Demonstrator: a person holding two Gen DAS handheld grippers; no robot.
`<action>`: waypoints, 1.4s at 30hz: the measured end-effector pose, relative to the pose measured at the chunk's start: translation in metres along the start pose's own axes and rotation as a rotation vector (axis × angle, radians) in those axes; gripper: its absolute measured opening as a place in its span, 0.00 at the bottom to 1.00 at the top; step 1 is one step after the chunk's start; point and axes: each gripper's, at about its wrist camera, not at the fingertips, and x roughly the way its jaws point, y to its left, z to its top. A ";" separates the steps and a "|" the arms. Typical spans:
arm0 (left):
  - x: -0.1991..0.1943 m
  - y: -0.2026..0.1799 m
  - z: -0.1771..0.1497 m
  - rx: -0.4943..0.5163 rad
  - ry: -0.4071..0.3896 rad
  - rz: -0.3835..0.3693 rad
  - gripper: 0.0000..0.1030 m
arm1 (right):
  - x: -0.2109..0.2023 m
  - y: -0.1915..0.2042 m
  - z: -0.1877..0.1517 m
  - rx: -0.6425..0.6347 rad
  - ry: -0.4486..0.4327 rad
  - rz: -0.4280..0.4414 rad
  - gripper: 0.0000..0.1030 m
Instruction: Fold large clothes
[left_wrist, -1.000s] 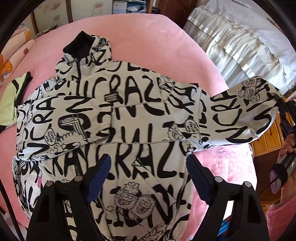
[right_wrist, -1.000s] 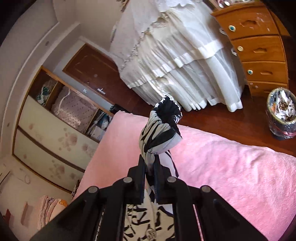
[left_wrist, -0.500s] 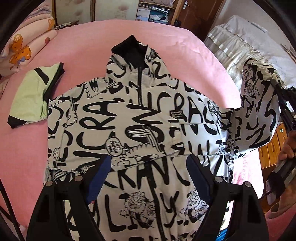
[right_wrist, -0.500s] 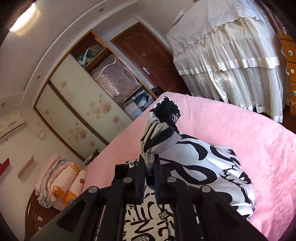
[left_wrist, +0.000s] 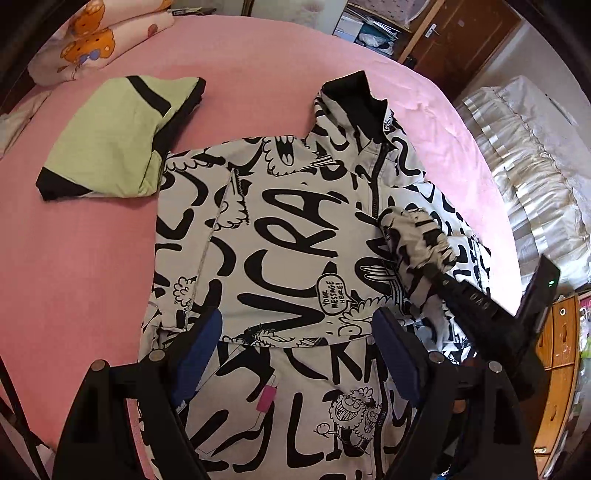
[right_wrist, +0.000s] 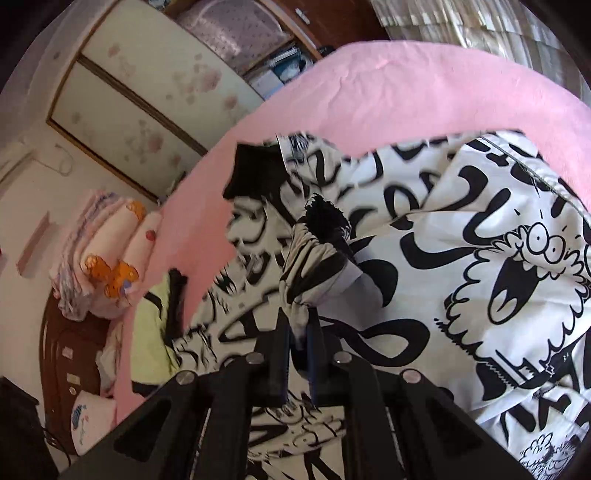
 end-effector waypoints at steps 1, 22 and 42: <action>0.003 0.005 -0.001 -0.010 0.009 -0.003 0.80 | 0.010 -0.001 -0.009 0.002 0.040 -0.017 0.07; 0.063 -0.022 0.003 0.011 0.148 -0.070 0.80 | 0.020 0.030 -0.059 -0.303 0.223 0.059 0.41; 0.163 -0.060 -0.008 -0.425 0.189 -0.176 0.22 | -0.085 -0.109 -0.055 -0.353 0.319 -0.153 0.41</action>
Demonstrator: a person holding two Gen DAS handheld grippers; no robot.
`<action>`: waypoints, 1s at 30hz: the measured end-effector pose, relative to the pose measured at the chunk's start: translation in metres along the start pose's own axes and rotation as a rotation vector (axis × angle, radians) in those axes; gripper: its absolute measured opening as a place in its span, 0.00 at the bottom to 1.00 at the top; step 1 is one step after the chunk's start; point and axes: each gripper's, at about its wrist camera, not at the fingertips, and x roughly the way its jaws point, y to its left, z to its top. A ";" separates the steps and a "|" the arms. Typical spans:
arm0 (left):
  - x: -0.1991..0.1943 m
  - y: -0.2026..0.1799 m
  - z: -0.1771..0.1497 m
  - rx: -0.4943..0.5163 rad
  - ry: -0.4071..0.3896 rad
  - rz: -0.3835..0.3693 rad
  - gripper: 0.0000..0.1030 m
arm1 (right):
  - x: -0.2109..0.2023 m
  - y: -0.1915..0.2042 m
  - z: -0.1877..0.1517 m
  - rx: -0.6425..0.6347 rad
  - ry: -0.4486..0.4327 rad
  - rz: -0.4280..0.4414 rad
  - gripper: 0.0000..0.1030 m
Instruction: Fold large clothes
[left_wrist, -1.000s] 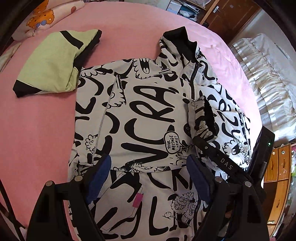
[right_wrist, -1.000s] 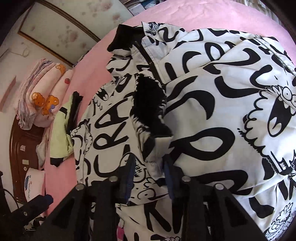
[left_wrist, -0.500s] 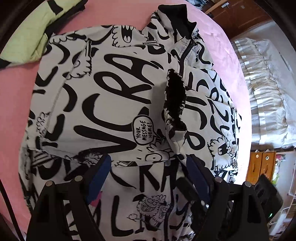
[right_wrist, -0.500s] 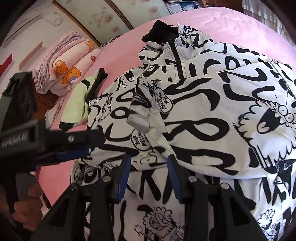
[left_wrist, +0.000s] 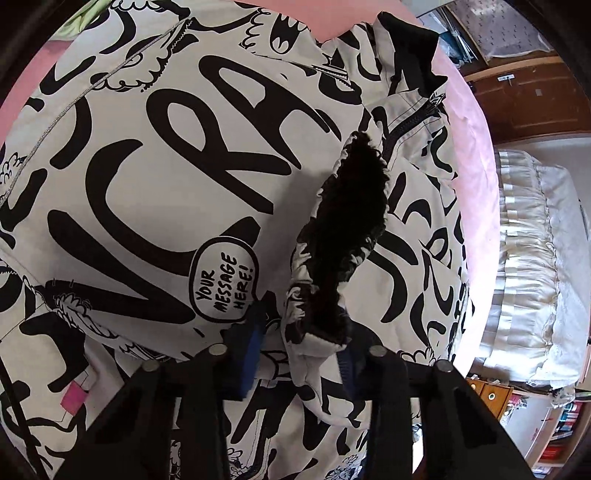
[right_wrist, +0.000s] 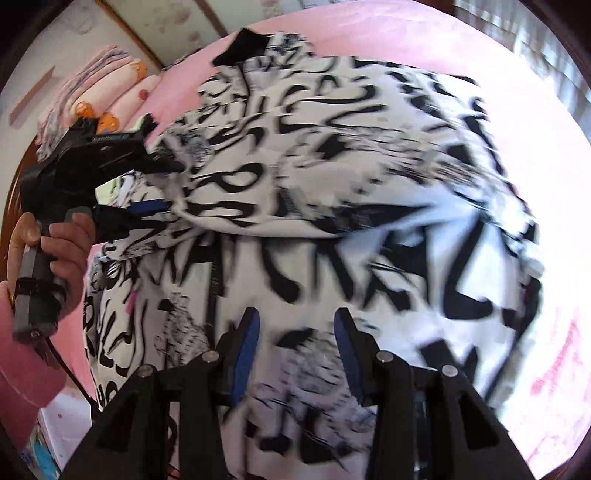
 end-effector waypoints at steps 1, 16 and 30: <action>0.001 -0.006 -0.002 0.011 -0.004 0.015 0.16 | -0.004 -0.010 -0.002 0.021 -0.003 -0.016 0.41; -0.070 -0.108 -0.011 0.248 -0.242 -0.018 0.15 | -0.019 -0.095 0.022 0.104 -0.071 -0.339 0.42; -0.094 -0.092 0.006 0.189 -0.290 -0.037 0.15 | -0.001 -0.084 0.051 -0.209 -0.113 -0.406 0.35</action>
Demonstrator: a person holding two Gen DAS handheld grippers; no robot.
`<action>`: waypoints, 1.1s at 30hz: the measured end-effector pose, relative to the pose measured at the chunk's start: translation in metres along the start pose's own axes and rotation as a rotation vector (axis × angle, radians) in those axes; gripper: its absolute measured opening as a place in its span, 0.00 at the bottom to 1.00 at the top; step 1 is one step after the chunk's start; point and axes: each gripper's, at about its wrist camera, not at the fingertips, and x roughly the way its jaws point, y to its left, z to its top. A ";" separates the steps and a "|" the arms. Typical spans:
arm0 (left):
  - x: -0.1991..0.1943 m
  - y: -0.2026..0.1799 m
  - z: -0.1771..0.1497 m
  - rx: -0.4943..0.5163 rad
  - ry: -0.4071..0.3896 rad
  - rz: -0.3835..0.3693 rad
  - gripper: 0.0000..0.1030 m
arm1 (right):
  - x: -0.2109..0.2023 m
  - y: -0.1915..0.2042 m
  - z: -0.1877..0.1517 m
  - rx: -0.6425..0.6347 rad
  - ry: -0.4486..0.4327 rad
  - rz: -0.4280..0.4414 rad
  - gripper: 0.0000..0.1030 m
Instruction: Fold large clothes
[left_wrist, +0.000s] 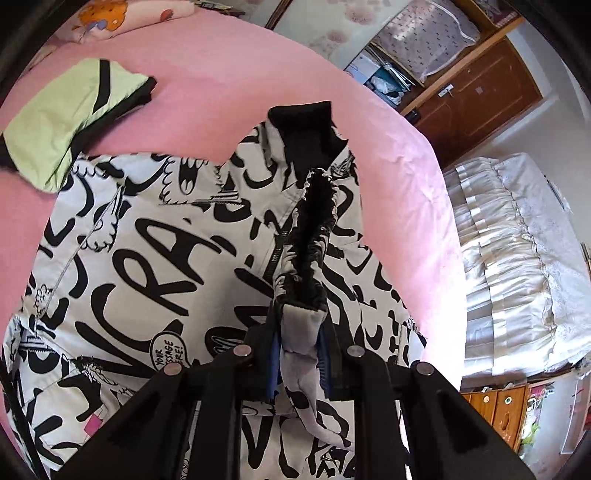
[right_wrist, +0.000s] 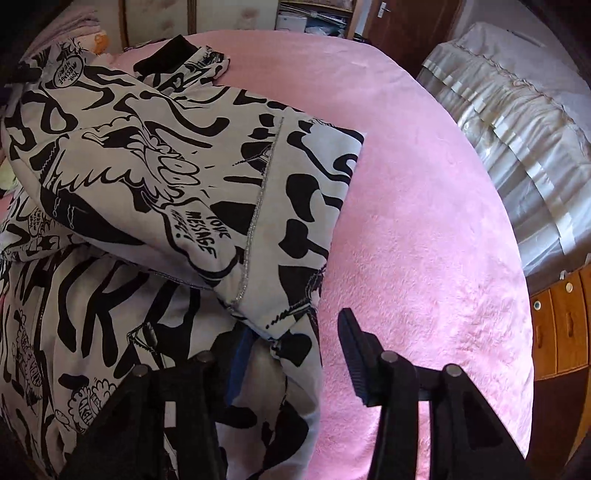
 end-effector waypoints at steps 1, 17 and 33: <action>0.003 0.011 -0.002 -0.024 0.005 0.005 0.15 | 0.000 0.001 0.000 -0.007 -0.002 0.027 0.27; 0.071 0.103 -0.040 -0.168 0.143 0.110 0.27 | 0.039 -0.048 -0.011 0.457 0.131 0.308 0.23; 0.020 0.036 -0.071 0.164 0.128 0.165 0.51 | -0.018 -0.040 -0.006 0.421 0.159 0.221 0.26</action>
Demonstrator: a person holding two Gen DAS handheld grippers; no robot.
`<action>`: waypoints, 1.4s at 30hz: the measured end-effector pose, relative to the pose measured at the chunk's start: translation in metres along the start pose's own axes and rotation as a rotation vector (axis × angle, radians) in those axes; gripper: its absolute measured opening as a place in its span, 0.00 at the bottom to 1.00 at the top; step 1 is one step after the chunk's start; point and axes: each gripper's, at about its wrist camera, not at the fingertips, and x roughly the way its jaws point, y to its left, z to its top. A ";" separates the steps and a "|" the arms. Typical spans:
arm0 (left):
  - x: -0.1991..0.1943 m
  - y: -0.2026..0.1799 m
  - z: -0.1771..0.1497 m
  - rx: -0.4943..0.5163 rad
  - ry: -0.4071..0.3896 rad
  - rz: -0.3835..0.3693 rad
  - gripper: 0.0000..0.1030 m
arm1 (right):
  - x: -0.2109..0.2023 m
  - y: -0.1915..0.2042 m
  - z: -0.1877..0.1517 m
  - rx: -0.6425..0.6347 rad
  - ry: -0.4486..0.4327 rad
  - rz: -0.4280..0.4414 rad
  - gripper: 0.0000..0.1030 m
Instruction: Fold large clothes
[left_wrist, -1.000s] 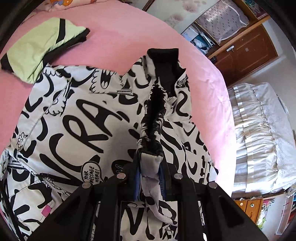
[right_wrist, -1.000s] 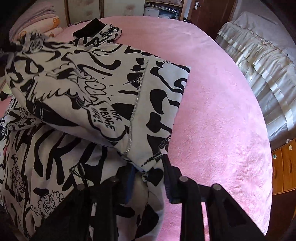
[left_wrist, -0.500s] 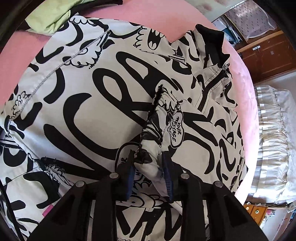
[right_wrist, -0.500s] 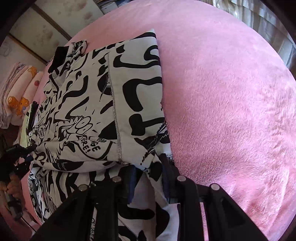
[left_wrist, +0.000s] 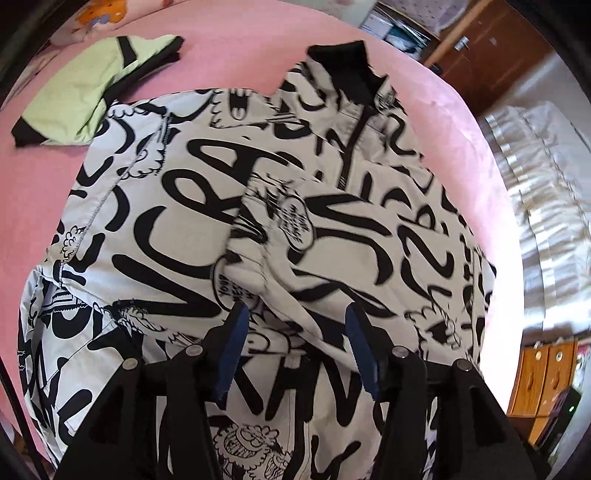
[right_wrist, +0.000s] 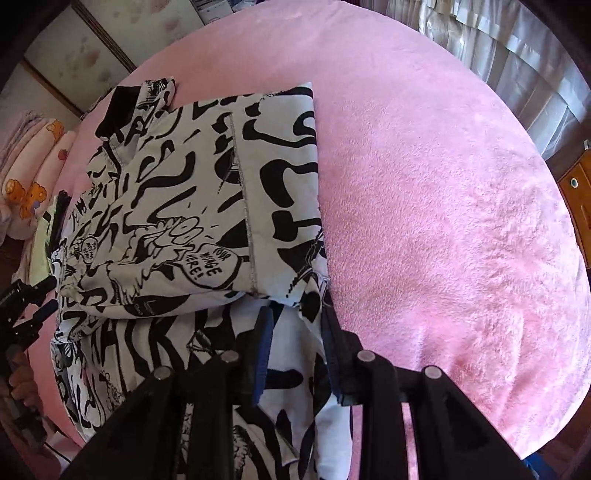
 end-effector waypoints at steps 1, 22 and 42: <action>0.000 -0.011 -0.007 0.049 0.008 -0.004 0.51 | -0.007 0.003 -0.001 -0.012 -0.015 0.014 0.26; 0.086 -0.086 -0.031 0.134 0.236 -0.016 0.11 | 0.065 0.092 0.022 -0.074 0.019 0.315 0.00; 0.051 0.043 0.000 -0.132 0.104 0.117 0.05 | 0.039 0.001 0.011 0.008 -0.010 0.103 0.00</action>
